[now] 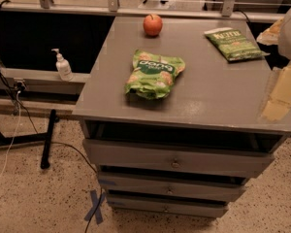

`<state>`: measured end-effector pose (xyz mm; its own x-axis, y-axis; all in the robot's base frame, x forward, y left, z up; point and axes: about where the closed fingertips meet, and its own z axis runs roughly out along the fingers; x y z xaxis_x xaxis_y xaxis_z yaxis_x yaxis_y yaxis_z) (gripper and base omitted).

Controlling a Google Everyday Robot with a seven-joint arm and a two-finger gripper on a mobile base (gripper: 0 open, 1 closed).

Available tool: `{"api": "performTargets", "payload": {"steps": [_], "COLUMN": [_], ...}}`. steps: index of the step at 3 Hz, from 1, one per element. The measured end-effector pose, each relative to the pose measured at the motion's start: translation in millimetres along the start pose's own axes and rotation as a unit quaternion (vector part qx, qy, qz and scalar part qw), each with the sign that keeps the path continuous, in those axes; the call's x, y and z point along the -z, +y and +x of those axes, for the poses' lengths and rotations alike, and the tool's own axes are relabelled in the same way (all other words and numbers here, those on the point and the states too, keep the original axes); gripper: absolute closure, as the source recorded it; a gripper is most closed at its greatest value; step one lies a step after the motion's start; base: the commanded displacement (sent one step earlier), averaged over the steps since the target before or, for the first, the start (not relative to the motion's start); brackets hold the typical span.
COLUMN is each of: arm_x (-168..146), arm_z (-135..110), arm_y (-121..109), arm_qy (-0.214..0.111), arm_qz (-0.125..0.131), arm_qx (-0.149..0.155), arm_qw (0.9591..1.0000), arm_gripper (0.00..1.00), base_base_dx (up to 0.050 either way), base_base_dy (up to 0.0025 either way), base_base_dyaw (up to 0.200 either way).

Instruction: Move green jalapeno chip bag near green rice chip bag

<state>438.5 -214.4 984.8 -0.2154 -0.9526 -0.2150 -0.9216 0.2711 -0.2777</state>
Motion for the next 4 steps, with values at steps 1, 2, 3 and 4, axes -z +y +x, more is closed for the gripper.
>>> {"api": "performTargets", "payload": {"steps": [1, 2, 3, 4], "arm_x": [0.3, 0.3, 8.9, -6.0], "arm_z": [-0.1, -0.1, 10.3, 12.0], "arm_y": [0.0, 0.0, -4.8, -26.2], "arm_qy": [0.0, 0.0, -0.024, -0.079], "arm_qz": [0.001, 0.001, 0.002, 0.021], "arm_qx": [0.0, 0.0, -0.002, -0.016], "arm_qw": [1.0, 1.0, 0.9997, 0.9965], "arm_gripper": [0.0, 0.0, 0.0, 0.0], "base_base_dx": [0.016, 0.0, 0.0, 0.0], "base_base_dy": [-0.0005, 0.0, 0.0, 0.0], "base_base_dyaw": [-0.077, 0.0, 0.0, 0.0]}}
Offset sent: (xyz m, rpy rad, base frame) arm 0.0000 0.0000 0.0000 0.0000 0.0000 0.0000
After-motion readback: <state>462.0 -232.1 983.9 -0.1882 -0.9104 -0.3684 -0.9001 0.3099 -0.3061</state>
